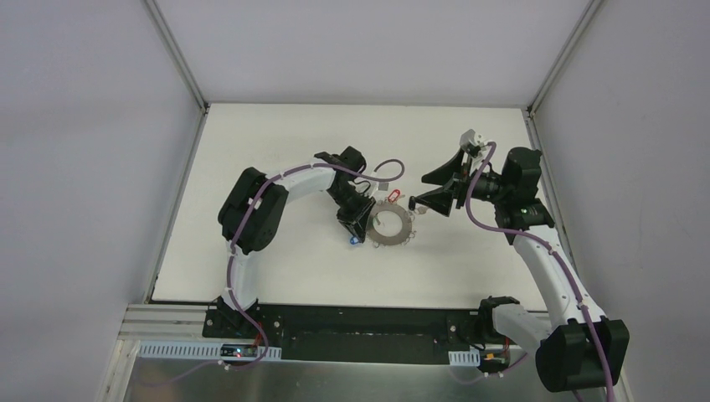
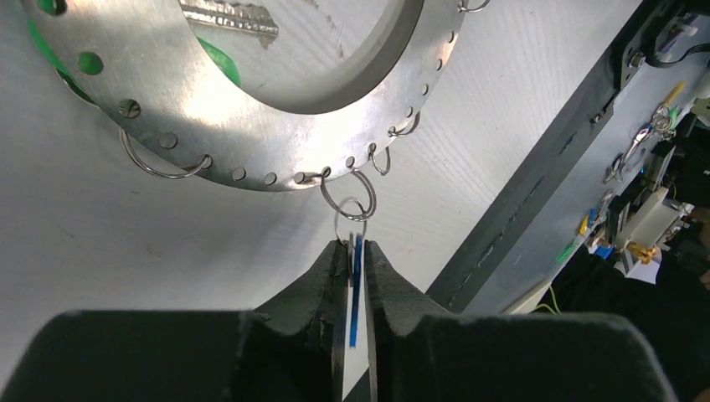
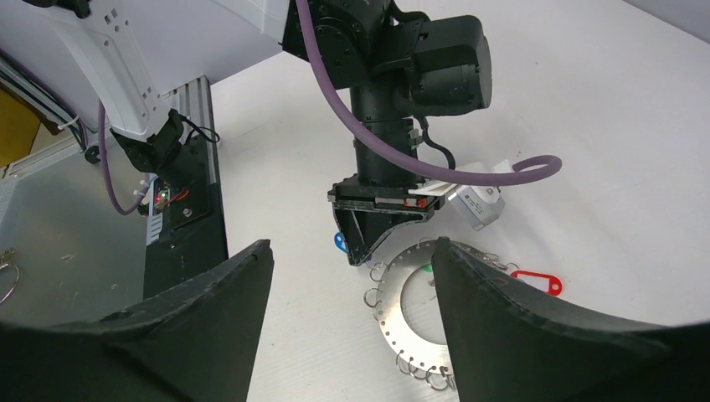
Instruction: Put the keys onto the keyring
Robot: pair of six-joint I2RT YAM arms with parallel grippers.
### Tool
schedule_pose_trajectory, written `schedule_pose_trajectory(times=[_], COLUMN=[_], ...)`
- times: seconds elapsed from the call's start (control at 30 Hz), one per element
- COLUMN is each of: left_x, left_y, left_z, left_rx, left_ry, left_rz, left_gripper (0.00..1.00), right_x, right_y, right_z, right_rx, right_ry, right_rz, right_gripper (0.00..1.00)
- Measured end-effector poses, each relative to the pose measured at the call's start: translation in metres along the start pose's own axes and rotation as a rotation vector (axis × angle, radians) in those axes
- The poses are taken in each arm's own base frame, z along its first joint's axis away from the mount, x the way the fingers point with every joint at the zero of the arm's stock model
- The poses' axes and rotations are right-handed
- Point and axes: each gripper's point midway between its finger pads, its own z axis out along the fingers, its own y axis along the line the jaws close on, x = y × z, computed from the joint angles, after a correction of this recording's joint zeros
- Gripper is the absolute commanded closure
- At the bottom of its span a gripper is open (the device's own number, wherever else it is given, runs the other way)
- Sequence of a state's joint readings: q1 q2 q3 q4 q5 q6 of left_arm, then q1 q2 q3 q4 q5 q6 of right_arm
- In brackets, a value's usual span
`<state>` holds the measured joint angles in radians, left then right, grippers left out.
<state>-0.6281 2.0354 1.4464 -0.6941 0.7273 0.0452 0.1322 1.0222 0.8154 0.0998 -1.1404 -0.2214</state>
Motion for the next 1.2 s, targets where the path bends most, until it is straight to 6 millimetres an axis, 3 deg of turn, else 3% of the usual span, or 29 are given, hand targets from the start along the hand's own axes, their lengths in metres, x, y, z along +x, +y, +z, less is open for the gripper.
schedule_pose_trajectory(times=[0.6,0.93,1.13,1.2], left_x=[0.019,0.014,0.007,0.001], left_y=[0.015,0.014,0.014,0.015], left_z=[0.005,-0.027,-0.057,-0.076], left_rx=[-0.058,-0.175,-0.275,-0.324], left_ry=[0.032,-0.044,-0.135,-0.194], left_rz=[-0.001,0.117,0.181,0.200], left_gripper=[0.53,0.40,0.35,0.33], right_x=[-0.001,-0.001,-0.002,-0.002], right_y=[-0.003,-0.006,-0.011,-0.016], right_z=[-0.002,-0.004,-0.006,-0.007], right_rx=[0.012,0.023,0.046,0.069], right_ry=[-0.004,-0.007,-0.012,-0.013], right_rz=[0.002,0.002,0.002,0.006], right_gripper=[0.26,0.23,0.04,0.00])
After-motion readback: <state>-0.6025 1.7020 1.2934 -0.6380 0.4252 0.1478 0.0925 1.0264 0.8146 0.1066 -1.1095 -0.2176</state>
